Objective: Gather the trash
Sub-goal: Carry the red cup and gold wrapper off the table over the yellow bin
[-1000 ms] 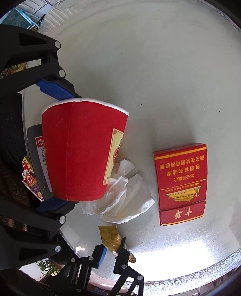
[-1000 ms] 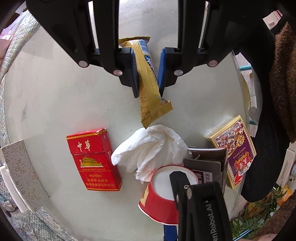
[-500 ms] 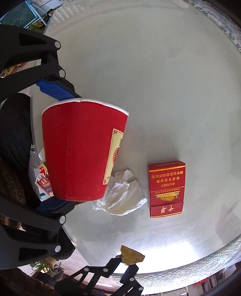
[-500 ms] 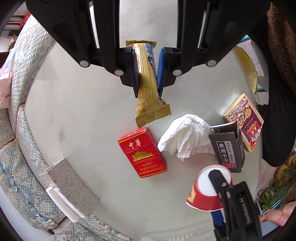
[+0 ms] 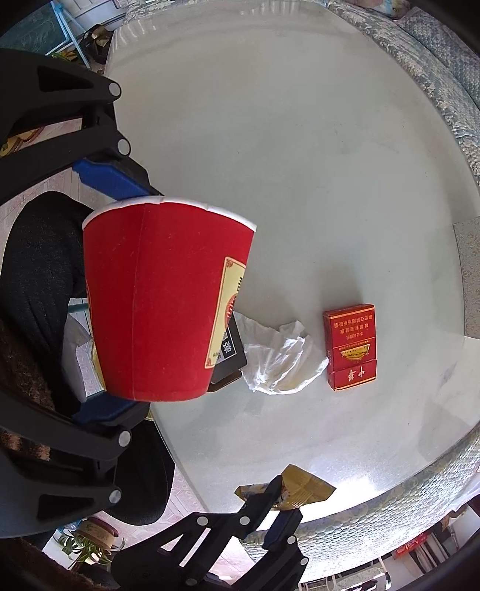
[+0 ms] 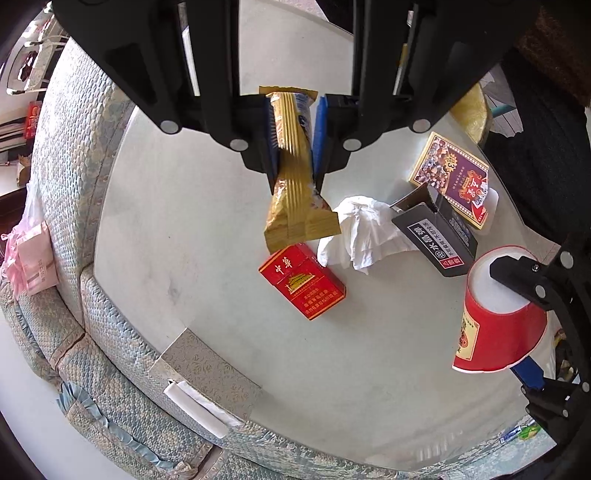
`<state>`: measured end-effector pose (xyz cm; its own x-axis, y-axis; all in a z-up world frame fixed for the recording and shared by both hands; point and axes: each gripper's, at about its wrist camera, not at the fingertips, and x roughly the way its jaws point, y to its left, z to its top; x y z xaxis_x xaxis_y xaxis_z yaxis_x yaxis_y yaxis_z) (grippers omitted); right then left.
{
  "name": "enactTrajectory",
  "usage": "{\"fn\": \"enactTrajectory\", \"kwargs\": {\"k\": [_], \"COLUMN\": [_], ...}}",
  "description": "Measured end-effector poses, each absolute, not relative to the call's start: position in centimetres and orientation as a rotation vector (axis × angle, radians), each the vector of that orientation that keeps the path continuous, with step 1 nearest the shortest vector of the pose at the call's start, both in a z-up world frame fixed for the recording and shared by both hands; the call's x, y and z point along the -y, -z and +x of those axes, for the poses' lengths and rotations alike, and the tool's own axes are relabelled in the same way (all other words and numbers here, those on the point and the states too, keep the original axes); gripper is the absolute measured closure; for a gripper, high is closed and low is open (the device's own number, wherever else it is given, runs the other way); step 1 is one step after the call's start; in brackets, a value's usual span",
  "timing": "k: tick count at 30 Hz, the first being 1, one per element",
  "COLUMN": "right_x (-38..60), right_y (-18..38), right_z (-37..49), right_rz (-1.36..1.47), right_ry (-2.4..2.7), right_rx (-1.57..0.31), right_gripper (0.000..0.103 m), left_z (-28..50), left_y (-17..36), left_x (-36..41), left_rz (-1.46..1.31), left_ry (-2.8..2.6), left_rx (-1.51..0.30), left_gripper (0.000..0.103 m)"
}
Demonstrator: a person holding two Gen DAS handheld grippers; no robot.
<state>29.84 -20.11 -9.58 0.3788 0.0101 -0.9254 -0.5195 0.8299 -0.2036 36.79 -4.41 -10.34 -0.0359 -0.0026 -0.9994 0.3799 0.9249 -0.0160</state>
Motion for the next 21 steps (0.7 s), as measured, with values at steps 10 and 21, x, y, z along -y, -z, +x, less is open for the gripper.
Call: {"fn": "enactTrajectory", "kwargs": {"k": [10,21], "right_x": [18.8,17.2], "right_y": [5.6,4.3], "right_z": [24.9,17.7], "right_rz": [-0.475,-0.467], "right_ry": [-0.293,-0.314], "right_rx": [-1.109,-1.095], "right_gripper": [0.086,0.086], "left_z": [29.6,22.6], "left_y": [8.6,8.1], "left_x": [4.9,4.6], "left_rz": [0.338,0.378], "left_ry": [0.316,0.335], "left_rx": [-1.514,-1.46], "left_gripper": [0.019,0.019]}}
